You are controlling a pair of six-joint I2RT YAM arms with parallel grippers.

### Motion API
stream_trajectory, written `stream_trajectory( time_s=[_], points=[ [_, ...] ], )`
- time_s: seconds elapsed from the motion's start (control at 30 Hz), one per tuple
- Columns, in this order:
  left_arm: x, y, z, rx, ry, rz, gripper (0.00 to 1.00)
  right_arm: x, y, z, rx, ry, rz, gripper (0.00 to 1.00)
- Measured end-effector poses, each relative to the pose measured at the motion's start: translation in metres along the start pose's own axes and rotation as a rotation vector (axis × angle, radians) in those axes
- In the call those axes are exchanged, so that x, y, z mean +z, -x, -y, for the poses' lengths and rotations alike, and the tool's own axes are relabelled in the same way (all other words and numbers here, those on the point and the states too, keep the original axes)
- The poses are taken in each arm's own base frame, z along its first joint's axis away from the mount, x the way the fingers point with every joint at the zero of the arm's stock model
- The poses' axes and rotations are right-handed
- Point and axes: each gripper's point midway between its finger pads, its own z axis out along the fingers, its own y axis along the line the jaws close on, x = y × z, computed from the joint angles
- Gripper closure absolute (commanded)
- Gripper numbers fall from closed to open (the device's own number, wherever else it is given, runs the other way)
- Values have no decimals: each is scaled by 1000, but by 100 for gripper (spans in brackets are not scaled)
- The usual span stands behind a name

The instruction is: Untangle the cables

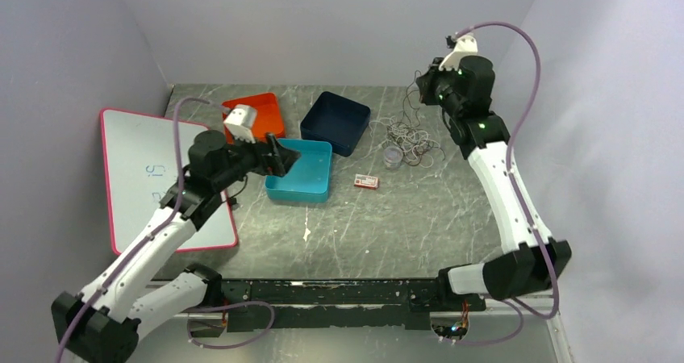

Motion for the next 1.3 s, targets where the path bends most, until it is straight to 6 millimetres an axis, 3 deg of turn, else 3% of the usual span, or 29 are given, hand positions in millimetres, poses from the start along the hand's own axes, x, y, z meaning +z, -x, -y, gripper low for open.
stream_trajectory(
  time_s=[0.33,0.5,0.67,0.9,1.3],
  points=[
    [73,-30,108,100,-304,-27,2,-76,22,-19,104,50,67,100],
    [101,-34,157,148,-432,25,2,-89,20,-24,147,65,53,100],
    [123,-11,194,184,-541,134,2,-92,9,-26,171,69,5,100],
    [148,10,215,248,-604,246,2,-100,6,-33,184,102,-11,100],
    [181,-10,213,297,-631,259,2,-115,9,-47,190,172,-26,100]
  ],
)
